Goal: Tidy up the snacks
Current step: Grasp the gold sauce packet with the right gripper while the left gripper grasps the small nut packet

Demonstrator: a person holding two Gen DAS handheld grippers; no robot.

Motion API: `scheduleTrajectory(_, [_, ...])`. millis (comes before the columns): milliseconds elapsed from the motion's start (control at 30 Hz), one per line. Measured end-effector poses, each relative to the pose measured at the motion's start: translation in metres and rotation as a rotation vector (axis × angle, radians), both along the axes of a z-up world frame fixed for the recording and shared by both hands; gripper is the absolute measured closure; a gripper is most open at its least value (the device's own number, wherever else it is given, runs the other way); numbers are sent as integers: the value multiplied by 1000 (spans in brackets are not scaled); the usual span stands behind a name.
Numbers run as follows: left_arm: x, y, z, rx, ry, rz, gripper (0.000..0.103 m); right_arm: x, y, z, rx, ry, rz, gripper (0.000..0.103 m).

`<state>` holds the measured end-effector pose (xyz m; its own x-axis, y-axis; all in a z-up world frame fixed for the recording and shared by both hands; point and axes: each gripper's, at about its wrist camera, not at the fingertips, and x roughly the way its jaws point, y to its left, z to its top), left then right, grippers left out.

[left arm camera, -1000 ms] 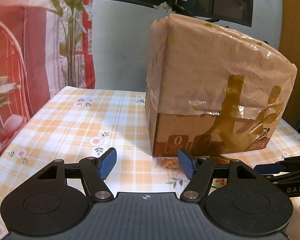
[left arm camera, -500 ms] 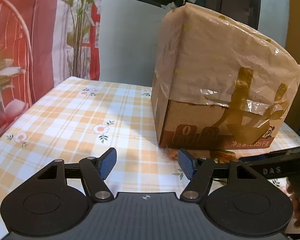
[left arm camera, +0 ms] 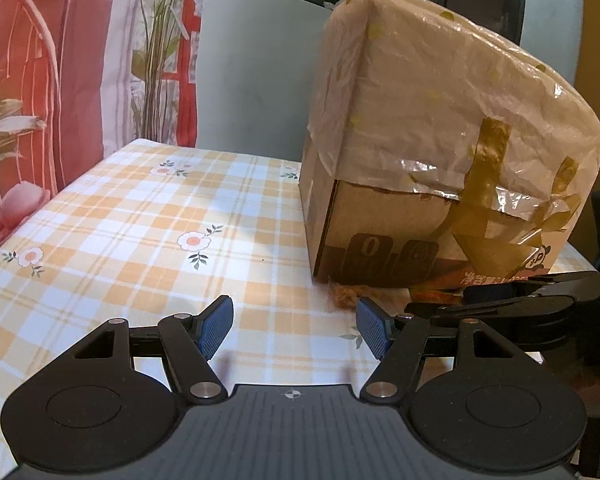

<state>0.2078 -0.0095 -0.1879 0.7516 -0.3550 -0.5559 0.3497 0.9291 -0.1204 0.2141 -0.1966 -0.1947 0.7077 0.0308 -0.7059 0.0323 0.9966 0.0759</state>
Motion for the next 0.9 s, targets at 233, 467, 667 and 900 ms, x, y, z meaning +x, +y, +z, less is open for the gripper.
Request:
scheduleTrajectory(233, [2,0,-5,3,14,1,33,-8,-4,-3,-22,-24,26,34])
scheduleTrajectory(467, [2,-2,-7,-2,23,-2,33,-33,-17,-5,-29,-57,114,52])
scheduleTrajectory(667, [-3,-3,-6,-3,21,-11,33,-53,-34,-5,-33,-74,203,56])
scheduleTrajectory(900, [-5,-10,-4,-11,47,-32,35,-75,-53,-5,-78,-102,268,60])
